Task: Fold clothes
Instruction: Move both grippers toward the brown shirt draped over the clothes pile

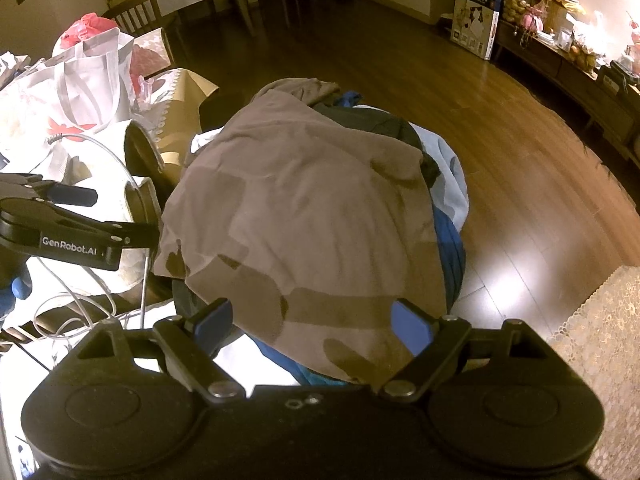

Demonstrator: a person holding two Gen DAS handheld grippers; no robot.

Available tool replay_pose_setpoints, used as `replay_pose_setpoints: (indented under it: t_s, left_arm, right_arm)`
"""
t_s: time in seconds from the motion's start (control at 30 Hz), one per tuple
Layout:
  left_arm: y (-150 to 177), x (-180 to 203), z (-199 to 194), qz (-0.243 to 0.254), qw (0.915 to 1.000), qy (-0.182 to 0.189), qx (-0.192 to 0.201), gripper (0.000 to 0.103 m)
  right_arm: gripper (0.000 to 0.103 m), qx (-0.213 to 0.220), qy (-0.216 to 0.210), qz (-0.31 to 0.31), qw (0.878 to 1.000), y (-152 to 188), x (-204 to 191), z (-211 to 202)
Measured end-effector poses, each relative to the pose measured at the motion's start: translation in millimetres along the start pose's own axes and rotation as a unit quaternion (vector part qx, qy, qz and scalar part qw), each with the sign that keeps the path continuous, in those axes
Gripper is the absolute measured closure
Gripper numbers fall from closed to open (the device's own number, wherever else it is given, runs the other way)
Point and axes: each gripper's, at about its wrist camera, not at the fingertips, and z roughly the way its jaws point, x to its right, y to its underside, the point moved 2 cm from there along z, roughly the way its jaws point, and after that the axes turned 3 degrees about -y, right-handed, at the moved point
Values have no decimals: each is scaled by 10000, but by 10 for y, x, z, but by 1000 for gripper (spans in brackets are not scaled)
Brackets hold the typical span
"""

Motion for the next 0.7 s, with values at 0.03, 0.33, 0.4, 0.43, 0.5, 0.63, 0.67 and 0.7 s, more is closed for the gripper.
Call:
replay_pose_setpoints:
  t_s: [0.03, 0.33, 0.4, 0.43, 0.5, 0.63, 0.67, 0.7]
  left_arm:
    - [0, 6, 0, 7, 10000, 0, -2, 0]
    - [12, 31, 16, 55, 10000, 1, -30, 0]
    - [15, 30, 19, 59, 10000, 7, -34, 0]
    - [17, 28, 20, 60, 10000, 11, -36, 0]
    - [19, 28, 19, 71, 10000, 21, -35, 0]
    - [1, -4, 24, 52, 10000, 0, 3, 0]
    - [-10, -24, 24, 26, 10000, -11, 18, 0]
    - [-21, -46, 25, -3, 10000, -23, 33, 0]
  right_arm:
    - [0, 5, -1, 9, 10000, 0, 4, -3]
    - [0, -15, -8, 16, 10000, 23, 9, 10]
    - [0, -19, -26, 30, 10000, 19, 12, 14]
    - [0, -20, -39, 44, 10000, 18, 15, 16]
    - [0, -13, -44, 52, 10000, 18, 22, 17]
    - [0, 22, -41, 72, 10000, 15, 46, 10]
    - [0, 50, -51, 79, 9999, 13, 58, 3]
    - [0, 79, -72, 86, 9999, 11, 73, -2]
